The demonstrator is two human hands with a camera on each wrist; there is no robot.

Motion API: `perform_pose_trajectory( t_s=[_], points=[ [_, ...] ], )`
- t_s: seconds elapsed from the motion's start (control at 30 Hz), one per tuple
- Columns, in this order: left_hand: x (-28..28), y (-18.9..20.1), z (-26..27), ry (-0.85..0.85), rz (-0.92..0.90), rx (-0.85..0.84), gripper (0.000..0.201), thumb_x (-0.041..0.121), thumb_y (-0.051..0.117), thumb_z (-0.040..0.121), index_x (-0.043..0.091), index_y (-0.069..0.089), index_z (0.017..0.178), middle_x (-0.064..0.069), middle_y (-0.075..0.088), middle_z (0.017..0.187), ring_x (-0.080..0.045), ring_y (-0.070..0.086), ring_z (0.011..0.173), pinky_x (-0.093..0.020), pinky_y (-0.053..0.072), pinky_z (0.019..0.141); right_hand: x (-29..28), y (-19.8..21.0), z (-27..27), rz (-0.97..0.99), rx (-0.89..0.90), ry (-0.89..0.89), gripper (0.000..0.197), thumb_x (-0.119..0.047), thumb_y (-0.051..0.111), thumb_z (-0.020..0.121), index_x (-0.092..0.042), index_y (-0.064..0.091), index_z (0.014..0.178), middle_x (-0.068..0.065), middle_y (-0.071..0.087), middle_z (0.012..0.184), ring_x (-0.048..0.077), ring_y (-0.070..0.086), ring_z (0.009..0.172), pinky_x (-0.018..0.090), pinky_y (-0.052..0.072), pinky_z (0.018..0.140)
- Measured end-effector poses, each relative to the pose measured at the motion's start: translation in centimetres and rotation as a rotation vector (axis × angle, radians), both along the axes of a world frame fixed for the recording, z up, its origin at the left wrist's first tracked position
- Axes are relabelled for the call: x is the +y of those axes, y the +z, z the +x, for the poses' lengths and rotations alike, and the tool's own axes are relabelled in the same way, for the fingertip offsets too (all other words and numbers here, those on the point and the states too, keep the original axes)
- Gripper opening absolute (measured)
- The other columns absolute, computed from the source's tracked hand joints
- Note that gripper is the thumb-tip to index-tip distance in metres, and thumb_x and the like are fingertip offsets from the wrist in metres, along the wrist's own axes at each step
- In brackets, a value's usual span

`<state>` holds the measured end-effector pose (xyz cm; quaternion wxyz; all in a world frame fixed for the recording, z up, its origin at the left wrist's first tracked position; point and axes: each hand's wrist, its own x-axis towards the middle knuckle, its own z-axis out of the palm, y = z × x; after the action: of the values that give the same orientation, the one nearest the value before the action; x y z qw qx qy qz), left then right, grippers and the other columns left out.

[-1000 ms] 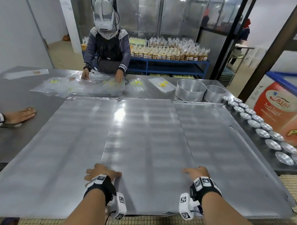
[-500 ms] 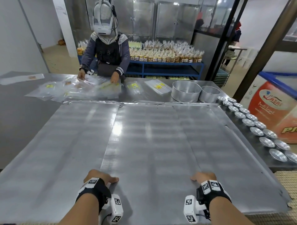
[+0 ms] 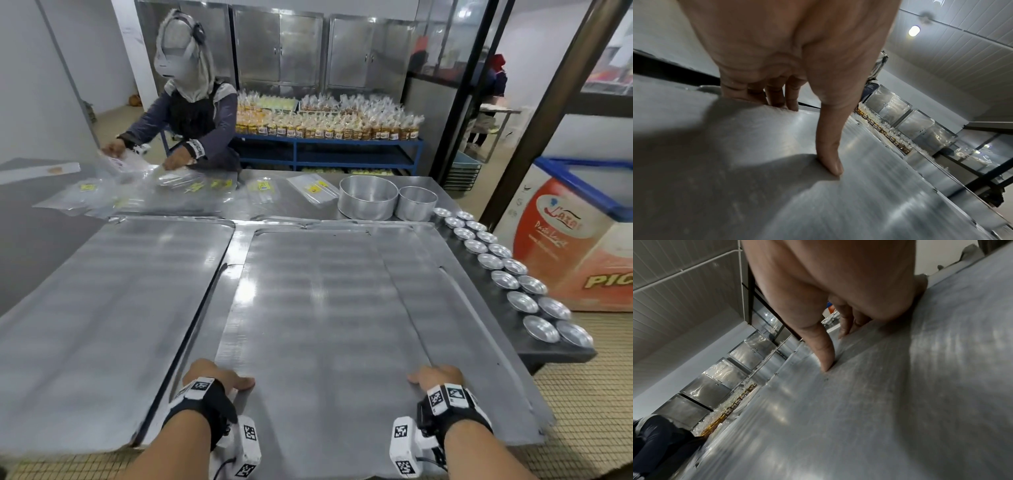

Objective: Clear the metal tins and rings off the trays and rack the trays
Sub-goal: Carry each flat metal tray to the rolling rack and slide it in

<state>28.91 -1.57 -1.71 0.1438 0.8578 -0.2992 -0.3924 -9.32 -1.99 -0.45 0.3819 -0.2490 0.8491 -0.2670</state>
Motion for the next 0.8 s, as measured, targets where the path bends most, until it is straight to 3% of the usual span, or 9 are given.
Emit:
perform_pose_trajectory(
  t_s=[0.13, 0.2, 0.37, 0.43, 0.53, 0.6, 0.7, 0.8],
  points=[
    [0.4, 0.5, -3.9, -0.003, -0.016, -0.007, 0.059, 0.034, 0.097, 0.057, 0.004, 0.052, 0.082, -0.01, 0.057, 0.077, -0.032, 0.057, 0.082, -0.035, 0.048, 0.071, 0.5, -0.2, -3.2, -0.024, 0.011, -0.016, 0.012, -0.001, 0.073, 0.074, 0.006, 0.064, 0.079, 0.007, 0.06, 0.061, 0.023, 0.059, 0.056, 0.023, 0.038, 0.046],
    [0.5, 0.7, -6.0, -0.001, -0.037, -0.009, 0.058, 0.034, 0.097, 0.057, 0.006, 0.048, 0.074, -0.007, 0.053, 0.073, -0.03, 0.055, 0.081, -0.034, 0.046, 0.071, 0.7, -0.4, -5.0, -0.024, 0.005, -0.024, 0.015, -0.001, 0.075, 0.073, 0.005, 0.064, 0.082, 0.01, 0.063, 0.066, 0.028, 0.061, 0.064, 0.026, 0.044, 0.057],
    [0.9, 0.2, -10.7, -0.007, -0.087, 0.012, 0.057, 0.031, 0.097, 0.057, 0.006, 0.049, 0.075, -0.005, 0.052, 0.073, -0.029, 0.055, 0.078, -0.031, 0.046, 0.068, 0.4, -1.5, -9.2, -0.035, 0.008, -0.084, 0.034, 0.0, 0.08, 0.067, 0.011, 0.069, 0.097, 0.015, 0.065, 0.077, 0.03, 0.063, 0.071, 0.031, 0.049, 0.064],
    [1.0, -0.1, -12.2, -0.014, -0.107, 0.009, 0.055, 0.032, 0.097, 0.057, 0.009, 0.05, 0.075, -0.004, 0.053, 0.074, -0.028, 0.055, 0.079, -0.03, 0.046, 0.069, 0.4, -1.9, -10.5, -0.046, 0.016, -0.103, 0.03, -0.001, 0.08, 0.065, 0.009, 0.07, 0.091, 0.014, 0.067, 0.075, 0.029, 0.066, 0.07, 0.032, 0.053, 0.064],
    [0.8, -0.7, -14.1, -0.027, -0.112, -0.018, 0.055, 0.033, 0.096, 0.057, 0.007, 0.054, 0.08, -0.011, 0.063, 0.093, -0.028, 0.055, 0.081, -0.031, 0.048, 0.072, 0.3, -2.2, -12.4, -0.04, 0.028, -0.11, 0.02, -0.001, 0.081, 0.063, 0.007, 0.069, 0.078, 0.011, 0.065, 0.065, 0.026, 0.064, 0.066, 0.039, 0.059, 0.07],
    [0.7, -1.1, -15.3, -0.035, -0.105, -0.057, 0.059, 0.037, 0.095, 0.056, 0.008, 0.055, 0.088, -0.013, 0.066, 0.105, -0.029, 0.056, 0.083, -0.032, 0.052, 0.075, 0.0, -2.5, -13.7, -0.049, 0.022, -0.097, 0.028, 0.001, 0.08, 0.067, 0.008, 0.071, 0.093, 0.016, 0.07, 0.079, 0.028, 0.061, 0.069, 0.036, 0.055, 0.071],
    [0.3, -1.4, -17.0, -0.031, -0.098, -0.099, 0.056, 0.039, 0.095, 0.055, 0.012, 0.052, 0.079, -0.014, 0.065, 0.104, -0.032, 0.06, 0.088, -0.036, 0.056, 0.083, -0.5, -3.1, -15.2, -0.093, 0.01, -0.079, 0.051, 0.0, 0.08, 0.07, 0.007, 0.064, 0.119, 0.022, 0.07, 0.109, 0.033, 0.065, 0.087, 0.031, 0.049, 0.075],
    [-0.1, -1.7, -18.2, -0.013, -0.092, -0.115, 0.057, 0.039, 0.095, 0.054, 0.013, 0.051, 0.078, -0.014, 0.063, 0.105, -0.036, 0.063, 0.095, -0.039, 0.056, 0.085, -1.0, -3.4, -16.0, -0.093, 0.028, -0.084, 0.055, -0.002, 0.079, 0.071, 0.004, 0.063, 0.123, 0.02, 0.068, 0.116, 0.035, 0.066, 0.101, 0.033, 0.051, 0.082]
  ],
)
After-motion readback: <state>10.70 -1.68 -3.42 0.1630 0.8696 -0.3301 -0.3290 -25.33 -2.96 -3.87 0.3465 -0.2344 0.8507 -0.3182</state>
